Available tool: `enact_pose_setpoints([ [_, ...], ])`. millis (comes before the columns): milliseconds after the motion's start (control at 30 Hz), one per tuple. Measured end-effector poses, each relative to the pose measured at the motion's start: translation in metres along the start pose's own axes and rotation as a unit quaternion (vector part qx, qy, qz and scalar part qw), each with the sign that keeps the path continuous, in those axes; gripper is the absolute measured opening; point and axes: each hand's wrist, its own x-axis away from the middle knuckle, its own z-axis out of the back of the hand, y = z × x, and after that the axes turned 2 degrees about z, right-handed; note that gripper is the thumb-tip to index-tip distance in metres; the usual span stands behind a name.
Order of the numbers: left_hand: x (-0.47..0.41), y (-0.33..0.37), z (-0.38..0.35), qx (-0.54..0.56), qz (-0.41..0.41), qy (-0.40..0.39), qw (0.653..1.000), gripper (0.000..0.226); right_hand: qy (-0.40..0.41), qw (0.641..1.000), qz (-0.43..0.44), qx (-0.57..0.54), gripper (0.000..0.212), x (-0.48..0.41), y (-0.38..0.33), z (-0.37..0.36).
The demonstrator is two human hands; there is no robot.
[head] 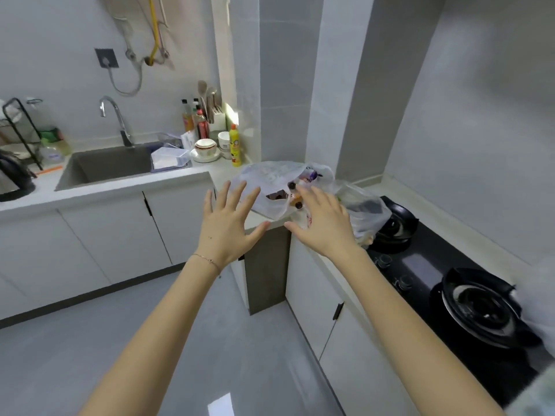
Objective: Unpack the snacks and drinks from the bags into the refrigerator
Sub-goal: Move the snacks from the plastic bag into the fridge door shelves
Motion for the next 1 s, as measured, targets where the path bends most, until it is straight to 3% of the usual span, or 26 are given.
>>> enact_pose_setpoints([
  [367, -0.155, 0.017, -0.094, 0.069, -0.129, -0.031, 0.989, 0.076, 0.034, 0.989, -0.144, 0.018, 0.079, -0.085, 0.09, -0.012],
  [633, -0.217, 0.045, -0.177, 0.084, -0.18, -0.081, 0.977, 0.073, 0.008, 0.977, -0.211, 0.038, 0.072, -0.111, 0.17, -0.041],
  [1000, -0.323, 0.087, -0.289, 0.053, -0.175, -0.189, 0.965, 0.086, -0.046, 0.971, -0.234, -0.004, 0.065, -0.186, 0.295, -0.094],
])
